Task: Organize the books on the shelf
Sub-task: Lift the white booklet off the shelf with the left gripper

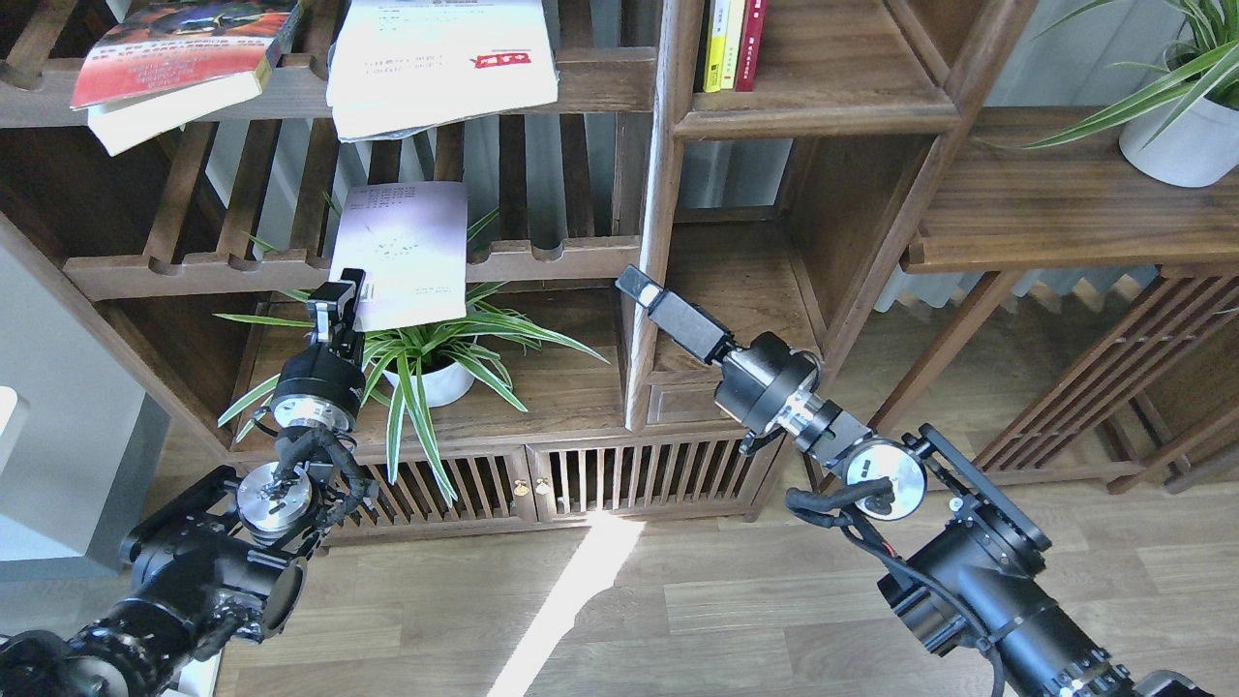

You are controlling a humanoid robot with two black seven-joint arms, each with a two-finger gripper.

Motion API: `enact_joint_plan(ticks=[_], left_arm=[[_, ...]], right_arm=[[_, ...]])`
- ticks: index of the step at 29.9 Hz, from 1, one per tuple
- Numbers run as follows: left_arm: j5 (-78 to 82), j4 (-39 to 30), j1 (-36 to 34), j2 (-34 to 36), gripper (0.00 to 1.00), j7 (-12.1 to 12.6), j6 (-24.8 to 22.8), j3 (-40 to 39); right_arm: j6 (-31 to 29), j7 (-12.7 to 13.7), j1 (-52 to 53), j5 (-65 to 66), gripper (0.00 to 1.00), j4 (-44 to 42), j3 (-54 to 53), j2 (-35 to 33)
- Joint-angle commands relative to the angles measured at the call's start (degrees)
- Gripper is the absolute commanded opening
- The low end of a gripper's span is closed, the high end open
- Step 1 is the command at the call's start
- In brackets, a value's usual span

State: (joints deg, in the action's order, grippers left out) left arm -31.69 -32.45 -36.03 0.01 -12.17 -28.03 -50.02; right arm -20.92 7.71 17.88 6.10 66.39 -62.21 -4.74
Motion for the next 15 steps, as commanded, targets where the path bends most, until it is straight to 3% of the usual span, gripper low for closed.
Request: enact_joint_plan(ticks=[1,15], left_arm=[[-0.2,-0.3,-0.3,0.0,0.02,-0.2,0.0,-0.7],[0.2,-12.5,3.4,0.0,0.02,-0.1,0.0,-1.4]], right_arm=[[-0.1,0.0,-0.1,0.0,1.0,0.0,0.1,0.0],[-0.3,0.0,-1.3,0.0,1.0,-0.1,0.2,-0.1]])
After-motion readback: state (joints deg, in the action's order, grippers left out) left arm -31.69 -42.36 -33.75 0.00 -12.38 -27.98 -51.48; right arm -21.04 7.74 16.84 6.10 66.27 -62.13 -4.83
